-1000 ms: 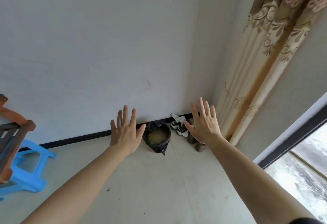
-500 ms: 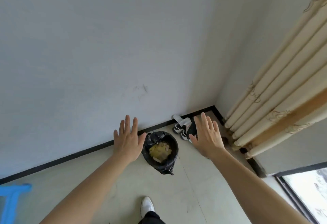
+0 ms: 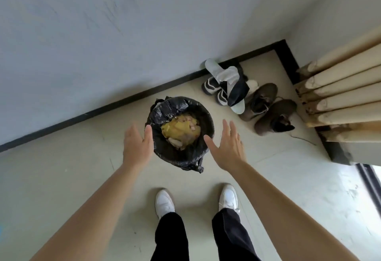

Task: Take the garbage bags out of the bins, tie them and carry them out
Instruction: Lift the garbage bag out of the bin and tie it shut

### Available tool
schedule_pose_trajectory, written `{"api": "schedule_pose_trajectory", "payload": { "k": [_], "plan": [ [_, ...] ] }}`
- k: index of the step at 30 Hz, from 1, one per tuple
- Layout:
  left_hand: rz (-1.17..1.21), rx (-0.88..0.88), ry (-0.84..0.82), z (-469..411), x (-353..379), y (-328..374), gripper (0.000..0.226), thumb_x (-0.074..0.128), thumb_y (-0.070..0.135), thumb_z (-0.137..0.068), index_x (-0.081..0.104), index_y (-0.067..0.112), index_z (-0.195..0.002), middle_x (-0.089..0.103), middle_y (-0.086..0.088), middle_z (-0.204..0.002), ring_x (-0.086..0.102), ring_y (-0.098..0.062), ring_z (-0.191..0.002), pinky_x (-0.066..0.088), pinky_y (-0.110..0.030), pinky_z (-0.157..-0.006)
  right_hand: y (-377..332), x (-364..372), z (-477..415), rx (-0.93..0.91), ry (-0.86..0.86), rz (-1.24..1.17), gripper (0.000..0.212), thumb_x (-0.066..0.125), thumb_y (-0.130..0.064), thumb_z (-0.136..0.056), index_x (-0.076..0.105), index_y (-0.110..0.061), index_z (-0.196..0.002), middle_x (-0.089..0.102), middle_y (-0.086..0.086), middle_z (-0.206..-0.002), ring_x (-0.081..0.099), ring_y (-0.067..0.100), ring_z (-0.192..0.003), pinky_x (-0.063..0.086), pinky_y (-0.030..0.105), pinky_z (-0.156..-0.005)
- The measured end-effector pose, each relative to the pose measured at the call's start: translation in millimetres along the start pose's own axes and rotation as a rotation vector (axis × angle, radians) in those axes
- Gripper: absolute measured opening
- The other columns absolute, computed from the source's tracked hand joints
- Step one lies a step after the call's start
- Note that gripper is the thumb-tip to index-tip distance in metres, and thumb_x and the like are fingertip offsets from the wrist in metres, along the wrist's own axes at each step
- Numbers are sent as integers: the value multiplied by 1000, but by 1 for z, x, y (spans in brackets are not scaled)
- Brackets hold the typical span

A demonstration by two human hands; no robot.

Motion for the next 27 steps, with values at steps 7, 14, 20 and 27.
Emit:
{"api": "schedule_pose_trajectory", "payload": {
  "k": [7, 14, 20, 27],
  "plan": [
    [5, -153, 16, -89, 114, -90, 61, 36, 45, -105, 32, 2, -149, 34, -21, -154, 32, -38, -143, 30, -49, -112, 67, 182, -52, 360, -293, -557, 123, 56, -82, -74, -19, -29, -156, -12, 2, -167, 0, 29, -154, 15, 55, -121],
    [429, -320, -18, -153, 139, -111, 81, 35, 70, -87, 33, 21, -151, 44, -6, -153, 43, -29, -138, 33, -51, -116, 78, 247, -70, 545, -478, -1373, 112, 80, -74, -59, 31, -34, -152, 54, -4, -145, 54, 18, -129, 53, 41, -99],
    [633, -445, -117, -115, 156, -135, 87, 19, 85, -82, 51, 28, -140, 60, 2, -137, 58, -21, -121, 44, -43, -105, 111, 215, -96, 612, -85, -1034, 43, 78, -59, -68, 64, -33, -99, 73, -1, -108, 71, 24, -99, 59, 46, -90],
    [683, -697, -239, -88, 173, -177, 33, 55, 55, -94, 64, 24, -100, 69, 0, -100, 64, -22, -95, 54, -42, -81, 111, 159, -134, 319, 47, -411, 45, 68, -48, -86, 60, -15, -116, 63, 2, -99, 62, 27, -97, 47, 31, -78]
  ]
}}
Point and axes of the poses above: each hand's wrist, its own z-axis away from the middle knuckle, its own x-axis out of the palm, y = z × x, the point moved 6 cm from there along -z, towards the middle knuckle
